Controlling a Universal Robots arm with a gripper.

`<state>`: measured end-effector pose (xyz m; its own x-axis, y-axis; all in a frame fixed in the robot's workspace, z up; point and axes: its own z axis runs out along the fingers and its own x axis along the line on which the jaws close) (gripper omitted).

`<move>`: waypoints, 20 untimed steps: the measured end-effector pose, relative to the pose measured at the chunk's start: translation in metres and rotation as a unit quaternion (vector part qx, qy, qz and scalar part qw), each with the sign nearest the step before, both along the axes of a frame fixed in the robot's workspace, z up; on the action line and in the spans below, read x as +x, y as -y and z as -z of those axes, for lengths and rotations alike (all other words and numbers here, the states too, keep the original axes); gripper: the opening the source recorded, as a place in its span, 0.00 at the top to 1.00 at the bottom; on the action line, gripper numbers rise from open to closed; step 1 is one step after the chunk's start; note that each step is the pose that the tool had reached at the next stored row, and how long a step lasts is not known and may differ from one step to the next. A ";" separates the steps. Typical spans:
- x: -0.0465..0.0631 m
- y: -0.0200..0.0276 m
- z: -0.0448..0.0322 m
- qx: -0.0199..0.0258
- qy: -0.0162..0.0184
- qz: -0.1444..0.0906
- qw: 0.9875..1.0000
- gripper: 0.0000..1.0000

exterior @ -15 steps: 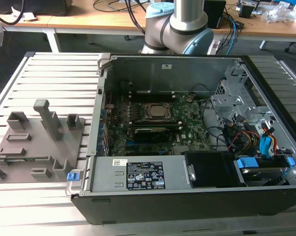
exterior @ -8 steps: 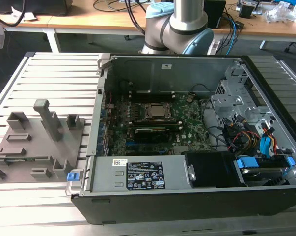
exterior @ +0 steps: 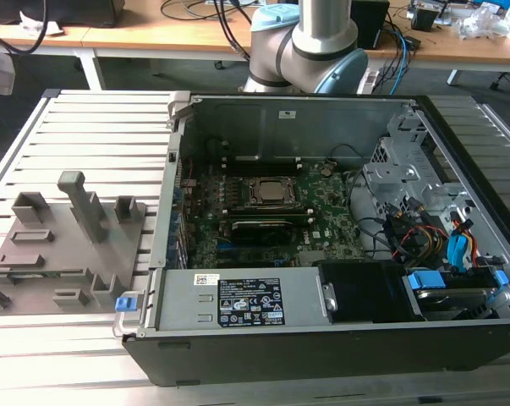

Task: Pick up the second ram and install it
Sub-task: 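Pick up the second ram and move it above second insertion slot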

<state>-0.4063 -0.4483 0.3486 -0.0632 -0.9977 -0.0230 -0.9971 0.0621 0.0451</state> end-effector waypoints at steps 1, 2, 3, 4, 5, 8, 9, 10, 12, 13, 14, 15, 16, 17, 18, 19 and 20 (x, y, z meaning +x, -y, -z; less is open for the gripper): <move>0.000 0.0000 0.0005 0.000 0.000 0.000 1.000 0.64; 0.000 0.0000 0.0014 0.000 0.000 0.000 1.000 0.64; 0.000 0.0000 0.0024 0.000 0.000 0.000 1.000 0.64; 0.000 0.0000 0.0038 0.000 0.000 0.000 1.000 0.64; 0.000 0.0000 0.0051 0.000 0.000 0.000 1.000 0.64; 0.000 0.0000 0.0075 0.000 0.000 0.000 1.000 0.64; 0.000 0.0000 0.0081 0.000 0.000 0.000 1.000 0.64; 0.000 0.0000 0.0086 0.000 0.000 0.000 1.000 0.64; 0.000 0.0000 0.0116 0.000 0.000 0.000 1.000 0.64; 0.000 0.0000 0.0124 0.000 0.000 0.000 1.000 0.64; 0.000 0.0000 0.0130 0.000 0.000 0.000 1.000 0.64; 0.000 0.0000 0.0140 0.000 0.000 0.000 1.000 0.64; 0.000 0.0000 0.0146 0.000 0.000 0.000 1.000 0.64; 0.000 0.0000 0.0151 0.000 0.000 0.000 1.000 0.64; 0.000 0.0000 0.0156 0.000 0.000 0.000 1.000 0.64; 0.000 0.0000 0.0163 0.000 0.000 0.000 1.000 0.64; 0.000 0.0000 0.0170 0.000 0.000 0.000 1.000 0.64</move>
<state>-0.4063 -0.4483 0.3316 -0.0632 -0.9977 -0.0230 -0.9971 0.0621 0.0450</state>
